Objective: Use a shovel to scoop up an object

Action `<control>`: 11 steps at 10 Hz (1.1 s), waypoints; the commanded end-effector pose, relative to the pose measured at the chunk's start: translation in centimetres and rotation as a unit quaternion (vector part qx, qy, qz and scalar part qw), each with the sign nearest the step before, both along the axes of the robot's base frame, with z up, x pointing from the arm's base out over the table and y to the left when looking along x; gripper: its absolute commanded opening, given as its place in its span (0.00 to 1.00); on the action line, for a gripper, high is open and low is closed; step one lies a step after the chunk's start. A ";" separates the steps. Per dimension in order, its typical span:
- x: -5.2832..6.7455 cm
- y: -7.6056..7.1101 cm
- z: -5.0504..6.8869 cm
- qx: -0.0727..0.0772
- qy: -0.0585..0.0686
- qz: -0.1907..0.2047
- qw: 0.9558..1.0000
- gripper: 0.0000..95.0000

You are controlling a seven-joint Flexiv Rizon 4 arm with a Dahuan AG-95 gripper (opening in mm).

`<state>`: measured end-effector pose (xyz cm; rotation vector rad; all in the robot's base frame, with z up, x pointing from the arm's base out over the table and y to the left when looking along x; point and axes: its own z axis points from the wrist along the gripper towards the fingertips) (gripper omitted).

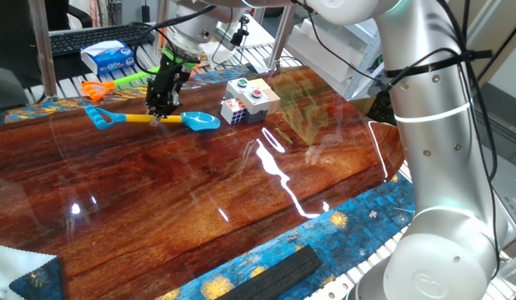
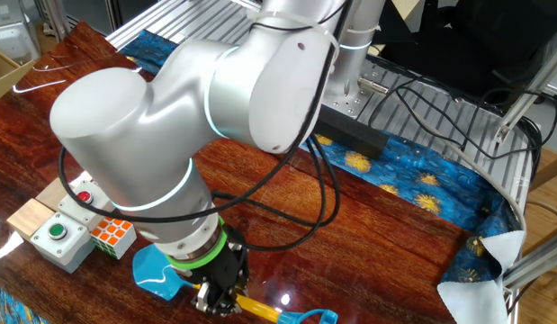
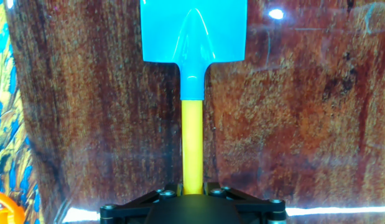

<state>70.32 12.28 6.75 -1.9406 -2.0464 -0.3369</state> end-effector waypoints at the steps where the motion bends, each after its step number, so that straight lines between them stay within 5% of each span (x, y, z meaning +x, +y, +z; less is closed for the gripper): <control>1: -0.2 -0.2 -0.1 0.001 0.000 0.002 1.000 0.00; 6: -0.7 -1.8 0.1 0.021 -0.002 0.009 1.000 0.00; 11: -1.2 -3.7 -0.3 0.018 -0.015 0.025 0.999 0.00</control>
